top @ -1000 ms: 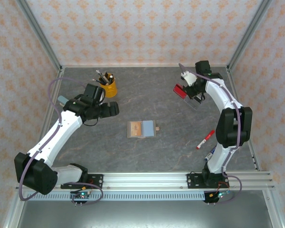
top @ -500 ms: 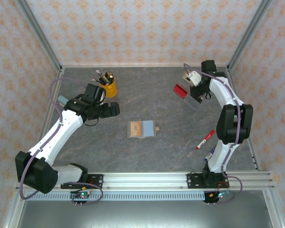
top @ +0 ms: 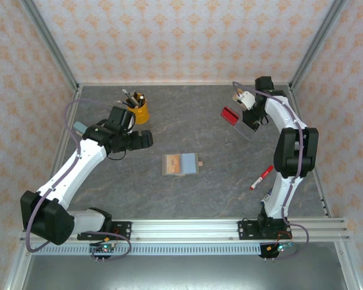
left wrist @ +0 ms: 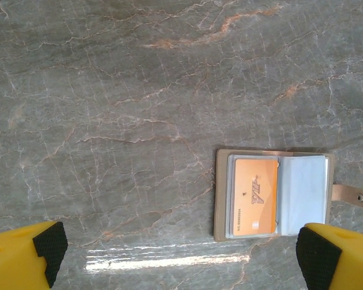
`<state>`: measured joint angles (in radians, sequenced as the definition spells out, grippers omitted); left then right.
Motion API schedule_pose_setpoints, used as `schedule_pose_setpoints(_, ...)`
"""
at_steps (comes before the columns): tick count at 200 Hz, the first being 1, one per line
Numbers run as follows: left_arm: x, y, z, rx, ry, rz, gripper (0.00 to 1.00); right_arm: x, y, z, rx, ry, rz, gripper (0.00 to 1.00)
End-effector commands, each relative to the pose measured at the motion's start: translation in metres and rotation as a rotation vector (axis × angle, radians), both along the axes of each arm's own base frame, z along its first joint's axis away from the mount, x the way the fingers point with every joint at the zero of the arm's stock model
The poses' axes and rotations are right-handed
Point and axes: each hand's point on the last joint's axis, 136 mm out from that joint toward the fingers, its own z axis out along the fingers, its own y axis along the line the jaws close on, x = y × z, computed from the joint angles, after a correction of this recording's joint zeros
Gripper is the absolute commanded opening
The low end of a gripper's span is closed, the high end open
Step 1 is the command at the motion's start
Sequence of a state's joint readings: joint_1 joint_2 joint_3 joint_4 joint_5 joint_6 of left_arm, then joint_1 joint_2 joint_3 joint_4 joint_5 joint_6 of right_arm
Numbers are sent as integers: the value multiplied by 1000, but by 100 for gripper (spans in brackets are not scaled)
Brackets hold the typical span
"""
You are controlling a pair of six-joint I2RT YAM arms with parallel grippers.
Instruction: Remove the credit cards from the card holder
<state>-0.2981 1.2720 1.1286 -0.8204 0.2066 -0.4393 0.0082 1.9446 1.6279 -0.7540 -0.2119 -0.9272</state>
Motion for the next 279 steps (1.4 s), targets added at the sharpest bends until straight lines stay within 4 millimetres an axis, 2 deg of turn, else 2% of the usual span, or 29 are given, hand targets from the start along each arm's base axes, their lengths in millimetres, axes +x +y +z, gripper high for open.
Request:
schedule_pose_setpoints(1, 0, 1, -7, 9, 20, -18, 100, 3, -10, 3, -25, 11, 17, 0)
schedule_pose_setpoints(43, 1, 0, -10, 9, 32, -21, 100, 1, -12, -1, 14, 27, 36, 0)
schedule_pose_setpoints(156, 3, -4, -14, -5, 52, -34, 100, -9, -19, -28, 66, 83, 71, 0)
schedule_pose_setpoints(227, 3, -4, -14, -6, 53, -34, 100, -10, -4, -29, 180, 108, 32, 0)
schedule_pose_setpoints(279, 3, -5, -13, -15, 48, -36, 100, -26, 13, -28, 294, 149, -7, 1)
